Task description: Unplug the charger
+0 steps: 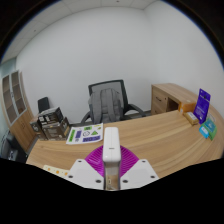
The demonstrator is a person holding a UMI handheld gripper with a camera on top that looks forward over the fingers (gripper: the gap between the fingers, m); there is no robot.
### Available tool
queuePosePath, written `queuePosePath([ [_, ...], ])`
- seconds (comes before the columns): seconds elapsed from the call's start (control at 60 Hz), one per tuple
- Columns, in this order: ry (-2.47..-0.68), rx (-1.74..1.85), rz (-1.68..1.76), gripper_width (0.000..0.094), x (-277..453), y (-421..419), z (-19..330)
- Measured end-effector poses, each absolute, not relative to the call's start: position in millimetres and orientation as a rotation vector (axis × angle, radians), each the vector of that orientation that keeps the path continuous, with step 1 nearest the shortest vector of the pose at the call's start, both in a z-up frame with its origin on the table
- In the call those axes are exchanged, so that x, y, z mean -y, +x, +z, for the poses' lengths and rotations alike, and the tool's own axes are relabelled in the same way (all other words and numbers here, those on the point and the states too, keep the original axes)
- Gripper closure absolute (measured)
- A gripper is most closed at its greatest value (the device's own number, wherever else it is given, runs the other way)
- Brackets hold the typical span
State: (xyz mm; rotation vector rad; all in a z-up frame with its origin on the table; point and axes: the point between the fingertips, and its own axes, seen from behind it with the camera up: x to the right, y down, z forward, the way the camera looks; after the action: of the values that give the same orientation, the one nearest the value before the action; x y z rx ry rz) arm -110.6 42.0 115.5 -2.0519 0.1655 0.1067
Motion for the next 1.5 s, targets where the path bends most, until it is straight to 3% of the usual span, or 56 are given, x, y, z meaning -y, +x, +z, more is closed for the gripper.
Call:
queuePosePath([
  [0.167,-2.204,-0.305,0.227,0.0755,-16.0,-75.3,38.5],
  [0.283,-2.217,-0.340,0.263,0.0707,-4.3,-54.8,21.3],
  [0.417,-2.246,-0.378,0.239,0.0450,10.6,-27.7,15.6],
  [0.517,-2.287,-0.377,0.209,0.0179,22.4,-8.7,4.5],
  [0.617,-2.289,-0.324,0.132,0.0079,31.2,12.0,12.9],
  [0.867,-2.239,-0.190,-0.065,0.0074,82.1,32.4,86.9],
  [1.1,-2.176,-0.140,-0.181,0.0075,181.0,8.5,165.0],
  [1.5,-2.136,-0.111,-0.238,0.0076,306.8,-39.5,219.9],
])
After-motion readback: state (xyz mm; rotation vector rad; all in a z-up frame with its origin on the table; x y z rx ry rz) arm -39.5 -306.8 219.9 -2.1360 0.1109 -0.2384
